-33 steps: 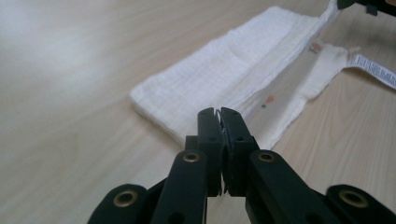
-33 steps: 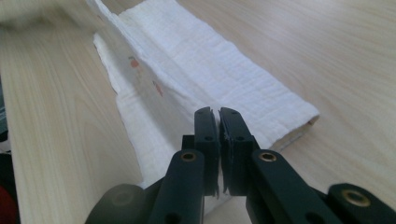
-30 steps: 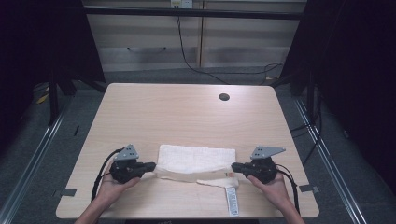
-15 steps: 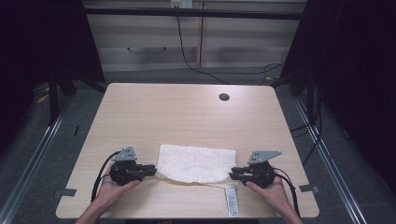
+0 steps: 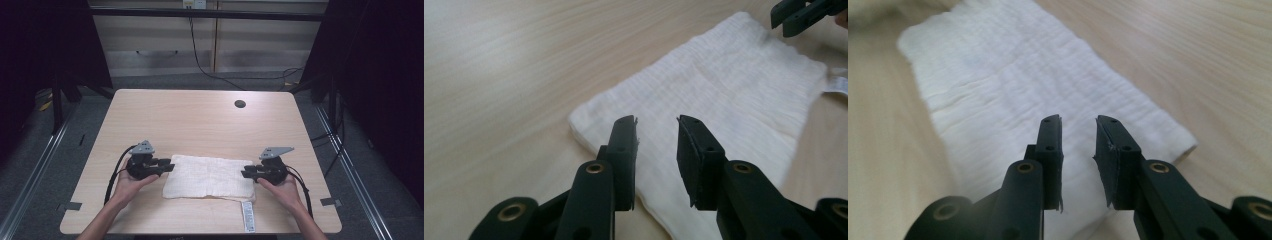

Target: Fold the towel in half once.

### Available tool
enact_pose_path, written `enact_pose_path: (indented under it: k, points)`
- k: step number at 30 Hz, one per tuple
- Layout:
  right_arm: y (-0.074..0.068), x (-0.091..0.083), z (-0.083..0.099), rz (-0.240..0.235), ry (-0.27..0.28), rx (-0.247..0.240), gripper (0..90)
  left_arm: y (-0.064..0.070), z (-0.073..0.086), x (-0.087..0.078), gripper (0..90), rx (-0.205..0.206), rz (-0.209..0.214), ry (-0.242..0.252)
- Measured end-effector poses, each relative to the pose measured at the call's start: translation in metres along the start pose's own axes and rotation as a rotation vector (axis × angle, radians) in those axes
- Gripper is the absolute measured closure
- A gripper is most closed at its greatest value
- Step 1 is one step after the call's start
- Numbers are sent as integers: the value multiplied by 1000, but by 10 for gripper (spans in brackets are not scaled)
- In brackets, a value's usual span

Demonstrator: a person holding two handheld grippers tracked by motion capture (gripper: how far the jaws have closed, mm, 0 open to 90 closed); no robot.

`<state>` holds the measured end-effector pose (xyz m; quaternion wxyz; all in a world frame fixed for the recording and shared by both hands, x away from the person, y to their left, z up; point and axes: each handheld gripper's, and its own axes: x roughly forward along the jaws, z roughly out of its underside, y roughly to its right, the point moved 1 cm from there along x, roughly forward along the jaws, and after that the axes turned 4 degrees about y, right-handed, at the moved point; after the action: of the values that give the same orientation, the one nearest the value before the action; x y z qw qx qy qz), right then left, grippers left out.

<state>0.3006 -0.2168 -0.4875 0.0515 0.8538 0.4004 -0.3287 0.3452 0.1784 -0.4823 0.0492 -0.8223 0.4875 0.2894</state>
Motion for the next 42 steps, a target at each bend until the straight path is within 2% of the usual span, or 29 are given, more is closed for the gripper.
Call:
enact_pose_path:
  k: [1,3,6,8,9,11,12,13,16,19,21,23,27,29,31,33,36,37,40,42]
  points:
    - [2,4,-3,11,-14,3,710,-7,-2,14,671,-23,-10,-5]
    - [7,12,-6,18,-18,13,707,-12,-3,28,678,-25,-16,-29]
    - [12,20,-7,25,-34,18,707,-15,-2,36,682,-19,-21,-34]
    - [15,26,-6,31,-52,21,705,-16,1,41,680,-20,-46,-59]
    - [17,30,-4,36,-64,19,697,-16,7,42,666,-2,-49,-70]
    - [17,31,-3,31,-64,23,694,-16,8,40,666,-15,-46,-64]
    - [17,31,-2,31,-63,29,686,-16,9,38,666,-12,-48,-70]
    - [17,31,-2,33,-59,29,672,-13,11,35,673,7,-50,-74]
    - [17,31,-1,33,-57,30,664,-10,14,31,674,15,-49,-78]
    - [11,31,-2,21,-68,21,646,-2,19,23,674,22,-53,-92]
    - [0,32,-1,-2,-86,-11,649,5,26,13,674,43,-74,-97]
    - [-6,32,-1,-13,-94,-12,651,5,28,10,679,46,-65,-98]
    - [-7,31,-1,-22,-93,-15,653,3,34,2,692,27,-54,-87]
    - [-5,25,-6,-12,-72,-16,705,4,35,0,691,29,-60,-91]
    - [2,14,-13,-7,-9,12,722,4,35,-1,691,26,-58,-92]
    - [10,6,-19,18,17,25,739,3,35,-1,690,17,-54,-92]
    - [17,7,-22,16,8,36,741,3,35,-1,690,12,-49,-88]
    - [20,15,-21,22,-27,25,740,3,35,-1,690,12,-51,-89]
    - [21,22,-17,21,-43,35,740,4,35,-1,692,25,-58,-95]
    - [22,27,-15,23,-64,44,721,2,35,-1,696,19,-48,-89]
